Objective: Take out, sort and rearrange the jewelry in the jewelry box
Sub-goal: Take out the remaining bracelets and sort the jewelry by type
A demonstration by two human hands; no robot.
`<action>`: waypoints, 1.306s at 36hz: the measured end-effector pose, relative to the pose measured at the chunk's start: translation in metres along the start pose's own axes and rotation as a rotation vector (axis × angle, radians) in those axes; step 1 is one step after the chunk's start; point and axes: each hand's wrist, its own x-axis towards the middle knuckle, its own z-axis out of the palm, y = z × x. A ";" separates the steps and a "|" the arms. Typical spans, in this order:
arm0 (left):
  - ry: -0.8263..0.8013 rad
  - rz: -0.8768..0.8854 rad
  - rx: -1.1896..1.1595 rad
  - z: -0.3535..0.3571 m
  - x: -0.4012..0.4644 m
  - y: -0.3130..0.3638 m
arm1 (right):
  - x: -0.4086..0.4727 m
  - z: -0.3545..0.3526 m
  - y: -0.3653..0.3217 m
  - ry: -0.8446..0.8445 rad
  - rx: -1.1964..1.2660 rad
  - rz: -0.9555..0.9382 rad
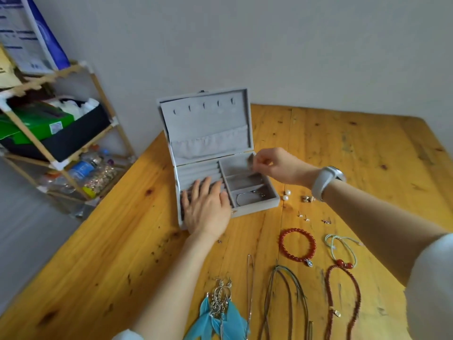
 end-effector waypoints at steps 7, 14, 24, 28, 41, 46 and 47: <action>0.302 0.055 -0.614 -0.020 -0.030 0.030 | -0.089 -0.039 -0.011 0.026 0.435 0.016; -0.599 0.027 -1.130 -0.017 -0.097 0.102 | -0.185 -0.033 0.007 0.025 0.363 0.069; -0.787 0.171 -1.056 0.007 -0.164 0.149 | -0.282 -0.049 0.020 0.090 0.136 0.133; -0.709 0.267 -0.980 0.008 -0.173 0.163 | -0.299 -0.057 0.024 0.151 0.243 0.179; -0.596 0.157 -0.940 0.022 -0.184 0.179 | -0.291 -0.052 0.055 0.277 0.353 0.254; -0.369 0.141 -0.659 0.033 -0.182 0.176 | -0.263 -0.040 0.084 0.247 0.165 0.299; -0.330 0.155 -0.582 0.034 -0.181 0.176 | -0.257 -0.038 0.089 0.237 0.136 0.292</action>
